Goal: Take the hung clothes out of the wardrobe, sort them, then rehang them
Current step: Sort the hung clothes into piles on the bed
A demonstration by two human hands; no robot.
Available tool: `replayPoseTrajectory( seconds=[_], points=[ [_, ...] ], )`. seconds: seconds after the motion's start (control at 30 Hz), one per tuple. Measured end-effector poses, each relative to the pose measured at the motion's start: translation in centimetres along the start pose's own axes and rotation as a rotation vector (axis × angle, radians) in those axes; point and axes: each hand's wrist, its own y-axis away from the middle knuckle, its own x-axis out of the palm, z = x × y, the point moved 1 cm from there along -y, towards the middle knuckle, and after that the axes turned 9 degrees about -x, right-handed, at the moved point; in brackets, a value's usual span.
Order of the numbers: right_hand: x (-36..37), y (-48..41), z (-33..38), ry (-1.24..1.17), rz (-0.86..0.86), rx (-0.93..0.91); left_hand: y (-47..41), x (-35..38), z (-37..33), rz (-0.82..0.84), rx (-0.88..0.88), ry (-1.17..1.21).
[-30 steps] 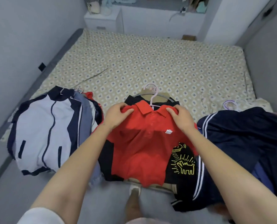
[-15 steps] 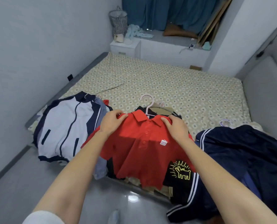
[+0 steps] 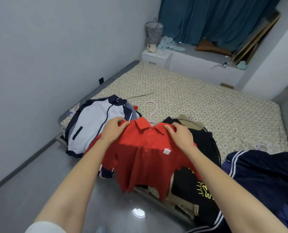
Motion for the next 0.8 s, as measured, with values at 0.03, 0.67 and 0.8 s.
replayPoseTrajectory(
  seconds=[0.03, 0.67, 0.8],
  points=[
    [0.8, -0.2, 1.1, -0.002, 0.000, -0.004, -0.3, -0.9, 1.1, -0.004, -0.009, 0.003],
    [15.8, -9.3, 24.0, -0.112, 0.058, 0.059, -11.3, -21.2, 18.4, -0.050, -0.018, 0.034],
    [17.2, -12.3, 26.6, -0.129, 0.011, 0.052, -14.6, -23.0, 19.7, -0.134, 0.009, 0.064]
  ],
)
